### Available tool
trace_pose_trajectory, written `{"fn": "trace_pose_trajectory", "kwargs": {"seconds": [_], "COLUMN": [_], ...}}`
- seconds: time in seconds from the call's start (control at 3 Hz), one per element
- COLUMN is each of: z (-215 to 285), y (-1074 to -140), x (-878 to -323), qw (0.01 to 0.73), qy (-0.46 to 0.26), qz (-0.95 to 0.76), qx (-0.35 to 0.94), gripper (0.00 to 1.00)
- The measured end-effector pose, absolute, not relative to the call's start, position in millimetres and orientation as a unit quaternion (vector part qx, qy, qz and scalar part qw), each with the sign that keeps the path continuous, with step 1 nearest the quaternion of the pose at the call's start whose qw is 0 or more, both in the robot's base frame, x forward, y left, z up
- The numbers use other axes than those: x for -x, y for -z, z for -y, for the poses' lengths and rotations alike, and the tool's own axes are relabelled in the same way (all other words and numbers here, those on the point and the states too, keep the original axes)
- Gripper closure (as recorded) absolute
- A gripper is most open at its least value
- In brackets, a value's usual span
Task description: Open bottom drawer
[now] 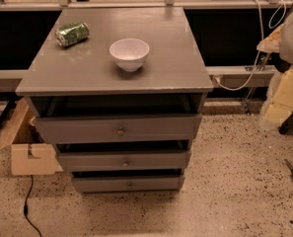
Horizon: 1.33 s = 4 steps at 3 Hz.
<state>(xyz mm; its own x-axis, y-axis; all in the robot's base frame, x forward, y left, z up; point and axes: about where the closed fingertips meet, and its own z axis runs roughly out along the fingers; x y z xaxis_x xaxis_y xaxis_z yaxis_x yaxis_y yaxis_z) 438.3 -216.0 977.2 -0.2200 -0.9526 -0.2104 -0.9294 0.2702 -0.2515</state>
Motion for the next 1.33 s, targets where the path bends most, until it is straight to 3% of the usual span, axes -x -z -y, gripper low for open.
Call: {"fn": "trace_pose_trajectory", "kwargs": {"seconds": [0.67, 1.33], "z": [204, 116], "y": [-938, -773], "x": [-434, -413], "qw": [0.17, 0.214], "qy": [-0.002, -0.205], "qz": [-0.781, -0.773], "qx": [0.601, 0.561], "gripper": [0.0, 0.0]}}
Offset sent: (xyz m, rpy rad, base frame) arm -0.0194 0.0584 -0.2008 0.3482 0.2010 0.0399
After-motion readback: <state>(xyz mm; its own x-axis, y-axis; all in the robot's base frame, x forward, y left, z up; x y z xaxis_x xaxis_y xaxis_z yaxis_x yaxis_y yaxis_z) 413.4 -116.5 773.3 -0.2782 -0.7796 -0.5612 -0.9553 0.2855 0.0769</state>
